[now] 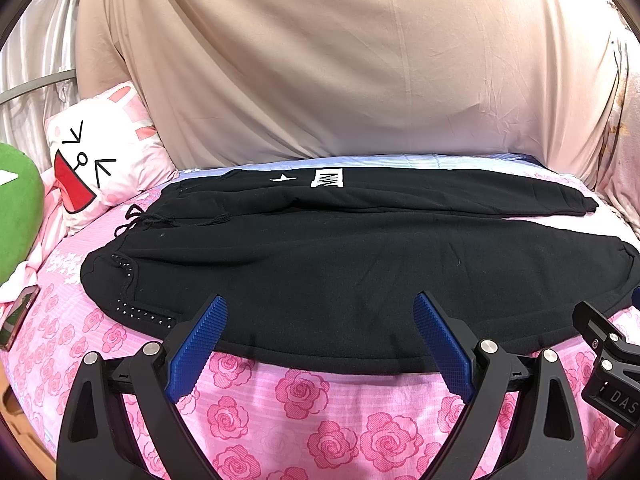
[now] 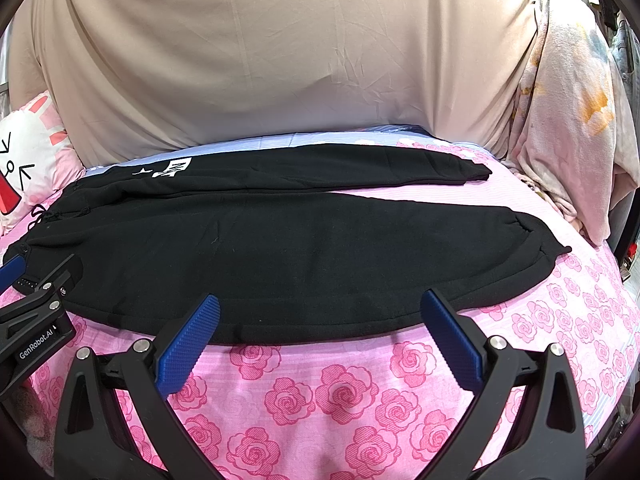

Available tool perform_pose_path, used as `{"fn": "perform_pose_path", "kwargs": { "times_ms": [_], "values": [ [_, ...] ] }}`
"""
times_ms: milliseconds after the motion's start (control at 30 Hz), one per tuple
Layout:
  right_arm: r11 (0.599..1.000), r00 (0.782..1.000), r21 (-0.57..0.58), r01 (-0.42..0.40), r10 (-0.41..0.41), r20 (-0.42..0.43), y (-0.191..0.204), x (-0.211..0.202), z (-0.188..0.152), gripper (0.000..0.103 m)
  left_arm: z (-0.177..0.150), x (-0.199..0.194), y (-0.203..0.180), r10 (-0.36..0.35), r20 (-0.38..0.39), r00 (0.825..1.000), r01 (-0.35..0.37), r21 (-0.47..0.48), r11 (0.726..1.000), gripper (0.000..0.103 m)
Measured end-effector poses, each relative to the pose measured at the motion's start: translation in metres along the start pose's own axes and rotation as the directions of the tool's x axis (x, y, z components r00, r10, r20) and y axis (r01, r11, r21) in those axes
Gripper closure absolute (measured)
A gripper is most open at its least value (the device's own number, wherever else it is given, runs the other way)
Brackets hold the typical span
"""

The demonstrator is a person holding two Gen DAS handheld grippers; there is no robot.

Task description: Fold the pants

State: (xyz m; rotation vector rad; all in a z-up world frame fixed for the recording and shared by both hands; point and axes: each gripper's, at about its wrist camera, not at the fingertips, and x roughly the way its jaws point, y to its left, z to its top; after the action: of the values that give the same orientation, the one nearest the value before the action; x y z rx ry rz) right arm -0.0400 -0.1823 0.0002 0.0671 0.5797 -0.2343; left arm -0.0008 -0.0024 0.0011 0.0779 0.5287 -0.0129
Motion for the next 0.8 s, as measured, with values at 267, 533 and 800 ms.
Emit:
{"fn": "perform_pose_path", "kwargs": {
  "times_ms": [267, 533, 800],
  "values": [
    [0.999, 0.999, 0.014, -0.032, 0.033, -0.035, -0.003, 0.005, 0.000, 0.005, -0.001, -0.001, 0.009, -0.030, -0.009, 1.000, 0.030, -0.036, 0.999, 0.010],
    [0.992, 0.979, 0.113, -0.053, 0.074, -0.190, -0.064, 0.045, 0.019, 0.005, 0.037, 0.001, 0.058, -0.011, -0.003, 1.000, 0.011, -0.026, 1.000, 0.010],
    [0.974, 0.974, 0.183, 0.132, -0.094, -0.204, -0.171, 0.090, 0.076, 0.005, 0.132, 0.082, 0.156, 0.216, -0.043, 0.976, -0.216, -0.014, 0.976, 0.011]
  ]
}}
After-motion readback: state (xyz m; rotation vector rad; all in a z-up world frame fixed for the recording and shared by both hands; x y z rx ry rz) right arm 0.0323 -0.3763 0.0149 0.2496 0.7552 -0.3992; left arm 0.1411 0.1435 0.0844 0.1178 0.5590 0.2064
